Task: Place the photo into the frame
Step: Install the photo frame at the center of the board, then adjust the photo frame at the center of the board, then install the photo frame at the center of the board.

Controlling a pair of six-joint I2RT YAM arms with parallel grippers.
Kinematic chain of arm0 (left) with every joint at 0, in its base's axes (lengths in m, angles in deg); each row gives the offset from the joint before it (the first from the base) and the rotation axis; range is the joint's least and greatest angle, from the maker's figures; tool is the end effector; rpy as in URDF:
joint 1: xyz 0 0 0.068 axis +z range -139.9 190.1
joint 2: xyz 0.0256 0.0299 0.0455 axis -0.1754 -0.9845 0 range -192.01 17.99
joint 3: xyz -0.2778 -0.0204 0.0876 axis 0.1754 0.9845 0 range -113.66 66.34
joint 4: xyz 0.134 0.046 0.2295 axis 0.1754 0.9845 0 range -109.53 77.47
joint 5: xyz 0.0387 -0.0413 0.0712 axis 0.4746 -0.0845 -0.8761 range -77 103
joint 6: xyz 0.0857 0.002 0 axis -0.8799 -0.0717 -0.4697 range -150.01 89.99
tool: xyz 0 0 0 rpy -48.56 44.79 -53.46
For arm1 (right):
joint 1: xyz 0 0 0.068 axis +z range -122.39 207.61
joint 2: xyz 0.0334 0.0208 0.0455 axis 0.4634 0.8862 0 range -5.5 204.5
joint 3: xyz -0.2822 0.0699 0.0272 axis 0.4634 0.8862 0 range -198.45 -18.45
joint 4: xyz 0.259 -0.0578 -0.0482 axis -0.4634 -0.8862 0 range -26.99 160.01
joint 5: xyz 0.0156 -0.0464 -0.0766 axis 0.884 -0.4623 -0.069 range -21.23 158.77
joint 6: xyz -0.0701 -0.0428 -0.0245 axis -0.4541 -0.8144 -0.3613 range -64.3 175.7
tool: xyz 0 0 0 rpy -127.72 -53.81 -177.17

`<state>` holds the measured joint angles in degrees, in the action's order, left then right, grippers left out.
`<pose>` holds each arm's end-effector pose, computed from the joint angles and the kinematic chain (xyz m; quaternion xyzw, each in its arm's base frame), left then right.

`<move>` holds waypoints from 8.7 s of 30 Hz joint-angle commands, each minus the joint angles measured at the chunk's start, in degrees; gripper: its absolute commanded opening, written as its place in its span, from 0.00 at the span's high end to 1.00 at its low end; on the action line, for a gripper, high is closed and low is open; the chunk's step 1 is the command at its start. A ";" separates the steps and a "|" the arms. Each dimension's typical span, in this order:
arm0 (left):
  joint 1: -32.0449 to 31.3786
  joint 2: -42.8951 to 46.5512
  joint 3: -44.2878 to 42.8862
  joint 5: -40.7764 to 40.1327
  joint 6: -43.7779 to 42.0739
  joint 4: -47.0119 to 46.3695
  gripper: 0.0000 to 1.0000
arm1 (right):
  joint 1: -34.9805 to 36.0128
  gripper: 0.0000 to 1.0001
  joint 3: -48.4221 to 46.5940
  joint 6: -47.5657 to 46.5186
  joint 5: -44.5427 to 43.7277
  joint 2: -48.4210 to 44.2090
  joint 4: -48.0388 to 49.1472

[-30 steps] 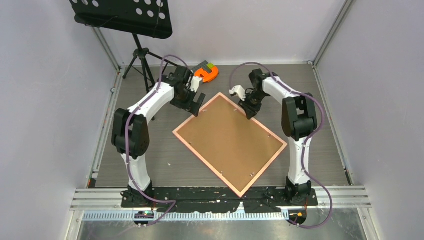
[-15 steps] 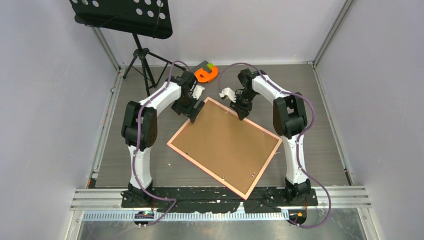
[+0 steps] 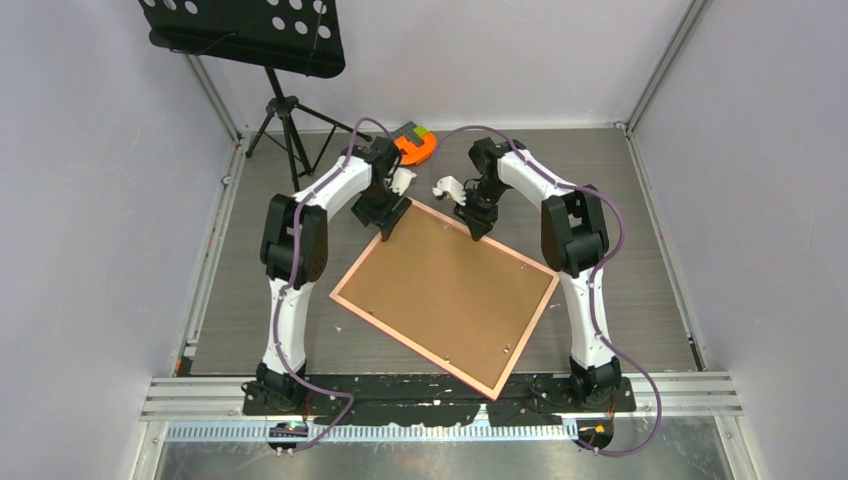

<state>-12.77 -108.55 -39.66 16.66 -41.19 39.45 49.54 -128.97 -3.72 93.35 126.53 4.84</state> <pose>0.4356 -0.1889 0.1617 0.2943 0.9508 -0.0409 0.0876 0.4302 0.2071 0.1446 -0.6412 0.7367 0.1924 0.0952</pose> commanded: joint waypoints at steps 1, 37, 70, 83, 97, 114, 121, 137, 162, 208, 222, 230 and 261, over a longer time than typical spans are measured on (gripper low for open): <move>-0.24 -1.01 -3.16 0.51 -1.25 2.29 0.35 | 0.92 0.94 -1.21 -3.05 0.91 1.41 1.72; -1.88 -2.00 -2.23 -0.58 -1.95 -0.20 0.71 | 0.85 0.94 -0.93 -2.08 -0.04 2.18 2.61; 0.58 5.51 5.81 -0.46 2.59 -4.93 0.48 | 1.02 0.94 -2.22 4.03 -4.24 1.70 6.41; 4.57 8.61 15.08 8.92 3.79 -5.13 0.78 | 1.50 0.94 -8.12 4.62 -8.31 3.80 5.30; 6.38 10.22 23.46 11.03 10.77 -10.59 1.00 | 2.16 0.68 -17.07 15.79 -15.45 6.99 12.96; 7.75 16.33 35.03 14.44 26.11 -19.67 1.00 | -2.82 0.23 3.52 33.01 -18.14 -12.06 21.89; 8.18 17.99 40.87 15.15 31.22 -24.74 1.00 | -9.99 0.18 20.64 39.90 -14.79 -27.33 24.82; 8.20 21.95 45.30 17.36 36.54 -30.49 1.00 | -21.01 0.24 48.13 42.27 -8.57 -40.26 23.31; 7.79 23.79 48.01 16.03 34.17 -28.95 1.00 | -25.89 0.89 40.47 40.63 -2.22 -26.85 22.82; 7.32 24.05 50.32 17.88 34.47 -31.24 1.00 | -21.95 0.33 52.45 36.55 -7.05 -39.29 27.39; 7.32 23.24 50.07 18.05 34.30 -31.13 1.00 | -19.32 0.41 52.13 37.44 -9.32 -37.54 29.28; 7.27 23.00 49.95 18.40 34.29 -31.12 1.00 | -18.90 0.48 52.07 37.44 -10.55 -37.04 29.49; 7.32 22.02 49.83 18.50 33.67 -30.92 1.00 | -18.88 0.74 44.22 31.74 -11.23 -33.44 28.72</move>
<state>-4.40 -82.89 7.97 34.08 -4.93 4.33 30.11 -81.24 30.64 79.80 93.53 29.12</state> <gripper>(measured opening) 0.115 0.355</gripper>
